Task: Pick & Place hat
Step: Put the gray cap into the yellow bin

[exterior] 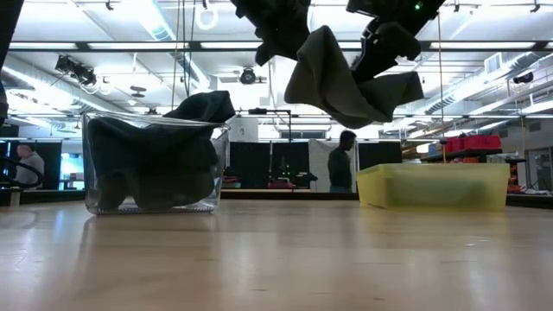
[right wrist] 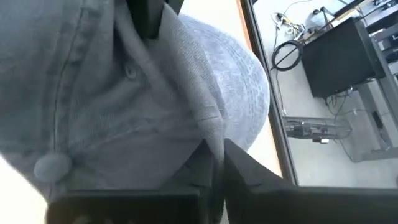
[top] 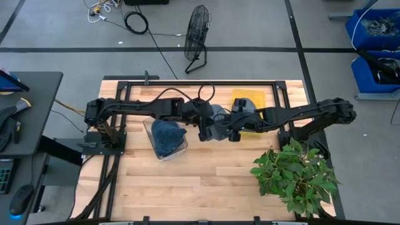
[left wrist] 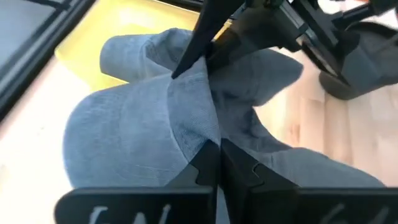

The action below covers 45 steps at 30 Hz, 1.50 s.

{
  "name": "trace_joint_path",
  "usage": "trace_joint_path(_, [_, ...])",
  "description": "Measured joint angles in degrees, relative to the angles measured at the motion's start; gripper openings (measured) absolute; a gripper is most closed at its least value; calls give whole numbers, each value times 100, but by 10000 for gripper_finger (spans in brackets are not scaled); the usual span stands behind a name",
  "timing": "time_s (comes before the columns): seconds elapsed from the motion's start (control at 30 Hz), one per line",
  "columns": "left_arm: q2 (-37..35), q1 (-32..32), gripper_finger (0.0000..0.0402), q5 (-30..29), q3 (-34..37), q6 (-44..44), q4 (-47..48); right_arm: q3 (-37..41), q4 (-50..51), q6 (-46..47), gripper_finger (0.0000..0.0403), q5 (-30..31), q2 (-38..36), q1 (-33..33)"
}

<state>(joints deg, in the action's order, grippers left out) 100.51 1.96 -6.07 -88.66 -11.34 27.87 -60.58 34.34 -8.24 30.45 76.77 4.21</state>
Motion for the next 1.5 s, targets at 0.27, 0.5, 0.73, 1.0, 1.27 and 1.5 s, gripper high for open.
trace_joint_path(0.27, [65, 153, 69, -285, 0, 517, 280, 2, 678, 893, 17, -125, -2, 0])
trace_joint_path(0.5, [85, 276, 122, -332, 0, 500, 337, -3, 1671, 1571, 9, 708, -2, 2])
trace_joint_path(0.73, [85, 286, 129, -334, 0, 456, 338, -11, 3891, 2666, 6, 1457, -2, -128])
trace_joint_path(1.0, [85, 295, 126, -334, 0, 737, 336, -11, 4577, 2556, 4, 1842, -2, -415])
trace_joint_path(1.27, [85, 294, 126, -336, 0, 757, 337, 439, 3279, 1195, 4, 1861, 4, -888])
trace_joint_path(1.5, [85, 297, 126, -336, 0, 763, 351, 1366, 1438, 177, 5, 1787, 8, -1322])
